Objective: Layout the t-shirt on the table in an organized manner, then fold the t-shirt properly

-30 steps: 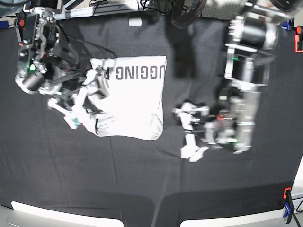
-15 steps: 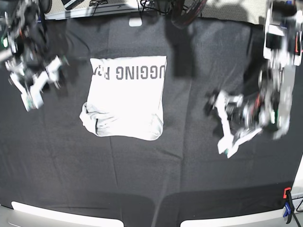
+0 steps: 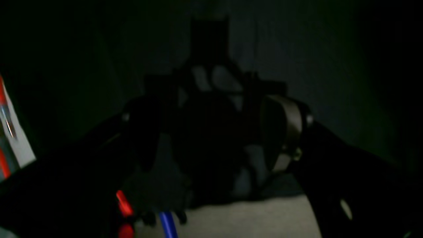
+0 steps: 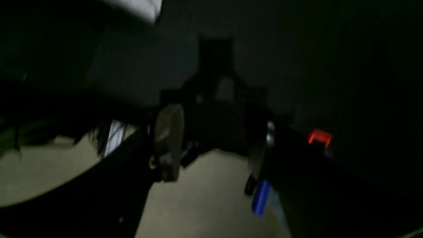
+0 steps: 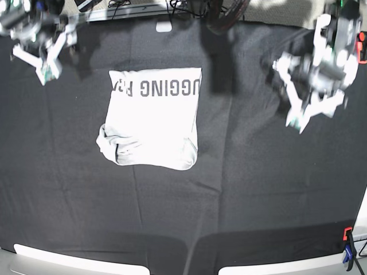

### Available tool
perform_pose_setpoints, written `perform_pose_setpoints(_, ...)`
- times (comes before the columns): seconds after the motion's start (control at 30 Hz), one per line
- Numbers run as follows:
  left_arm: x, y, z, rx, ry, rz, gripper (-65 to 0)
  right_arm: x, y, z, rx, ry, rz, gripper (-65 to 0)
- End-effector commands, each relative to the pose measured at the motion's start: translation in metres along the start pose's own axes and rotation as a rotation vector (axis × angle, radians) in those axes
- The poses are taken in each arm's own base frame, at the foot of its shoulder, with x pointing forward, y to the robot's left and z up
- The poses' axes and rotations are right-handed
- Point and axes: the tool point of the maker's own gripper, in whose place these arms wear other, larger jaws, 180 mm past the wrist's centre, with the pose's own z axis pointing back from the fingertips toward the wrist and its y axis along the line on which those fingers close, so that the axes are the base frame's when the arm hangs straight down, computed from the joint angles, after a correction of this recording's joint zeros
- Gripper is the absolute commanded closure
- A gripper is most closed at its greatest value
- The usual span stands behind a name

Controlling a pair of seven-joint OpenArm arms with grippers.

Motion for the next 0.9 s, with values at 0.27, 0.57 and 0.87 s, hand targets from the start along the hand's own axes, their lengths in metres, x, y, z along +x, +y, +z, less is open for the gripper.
perform_pose_setpoints(0.27, -0.106, -0.003, 0.037, 0.003, 0.244, 0.062, -43.8, -0.054, 0.03, 0.021, 0.084, 0.157, 0.026, -29.7)
perform_pose_setpoints(0.57, -0.197, -0.06, 0.079, -0.098, 0.402, 0.079, -43.8, -0.085, 0.063, 0.038, 0.218, 0.199, -0.02, -29.7)
perform_pose_setpoints(0.87, -0.259, -0.093, 0.041, -0.206, 0.382, 0.146, -43.8, -0.107, 0.115, -0.01, 0.476, 0.12, -0.311, -29.7)
